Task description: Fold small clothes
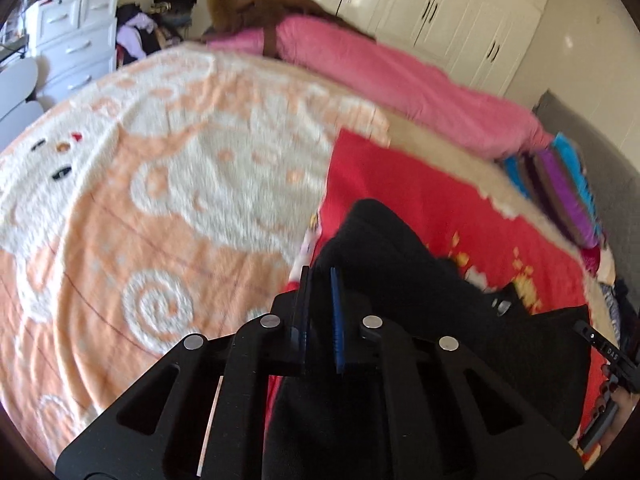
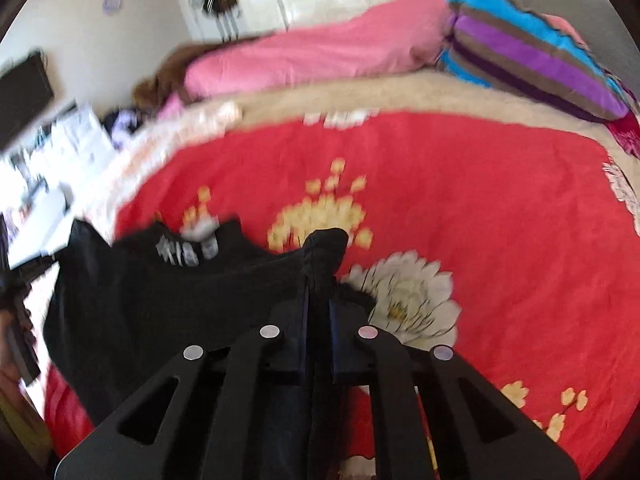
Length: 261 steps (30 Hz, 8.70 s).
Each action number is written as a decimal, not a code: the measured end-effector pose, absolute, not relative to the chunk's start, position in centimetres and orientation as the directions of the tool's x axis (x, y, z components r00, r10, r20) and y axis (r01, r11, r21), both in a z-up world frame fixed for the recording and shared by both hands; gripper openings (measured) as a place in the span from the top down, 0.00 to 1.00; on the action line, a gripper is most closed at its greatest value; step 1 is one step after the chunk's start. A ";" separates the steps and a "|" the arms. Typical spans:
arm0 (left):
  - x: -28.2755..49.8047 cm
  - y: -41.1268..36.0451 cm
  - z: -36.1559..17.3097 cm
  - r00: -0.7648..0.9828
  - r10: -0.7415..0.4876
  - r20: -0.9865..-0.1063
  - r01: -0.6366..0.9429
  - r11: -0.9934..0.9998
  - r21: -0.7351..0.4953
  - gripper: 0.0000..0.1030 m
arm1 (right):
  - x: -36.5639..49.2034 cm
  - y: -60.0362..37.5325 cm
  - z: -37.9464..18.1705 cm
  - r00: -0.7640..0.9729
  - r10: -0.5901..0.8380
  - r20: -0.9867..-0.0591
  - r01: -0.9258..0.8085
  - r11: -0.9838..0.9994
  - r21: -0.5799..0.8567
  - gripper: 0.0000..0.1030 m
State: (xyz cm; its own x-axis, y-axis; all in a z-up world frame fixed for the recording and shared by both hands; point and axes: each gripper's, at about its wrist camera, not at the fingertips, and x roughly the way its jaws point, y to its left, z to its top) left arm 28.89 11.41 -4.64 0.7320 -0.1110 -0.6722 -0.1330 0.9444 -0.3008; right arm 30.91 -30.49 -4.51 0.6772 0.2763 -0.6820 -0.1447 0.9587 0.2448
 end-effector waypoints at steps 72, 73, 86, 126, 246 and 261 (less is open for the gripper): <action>21.2 -1.6 -9.2 0.509 0.010 -0.861 0.048 0.998 0.040 0.09 | 20.3 -22.1 -8.9 0.477 0.266 -0.837 -0.225 0.958 0.177 0.30; 21.2 -1.6 -8.9 0.512 0.005 -0.859 0.048 0.998 0.035 0.09 | 20.4 -22.4 -8.6 0.482 0.276 -0.832 -0.216 0.957 0.192 0.31; 20.6 -1.7 -6.2 0.569 -0.033 -0.822 0.046 0.999 -0.009 0.09 | 19.3 -23.6 -5.4 0.561 0.283 -0.778 -0.181 0.959 0.219 0.30; 23.1 13.8 -4.8 0.615 0.112 -0.781 -0.275 0.958 -0.080 0.09 | 14.2 -2.9 -6.7 0.629 0.337 -0.701 -0.604 0.779 -0.168 0.09; 26.2 -6.5 -5.2 0.562 -0.277 -0.779 0.164 0.961 -0.223 0.27 | 24.9 -31.1 -4.4 0.606 0.448 -0.657 -0.134 0.872 0.471 0.37; 26.9 -8.0 -6.5 0.541 -0.274 -0.795 0.180 0.961 -0.209 0.25 | 31.7 -29.2 -8.3 0.488 0.530 -0.694 -0.131 0.830 0.542 0.47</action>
State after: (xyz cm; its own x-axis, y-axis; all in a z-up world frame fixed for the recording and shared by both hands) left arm 26.88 -7.99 -6.54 0.5410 -0.2737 -0.7953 0.1797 0.9614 -0.2086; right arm 31.74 -29.16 -8.28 0.4881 0.5299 -0.6935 -0.1314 0.8301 0.5418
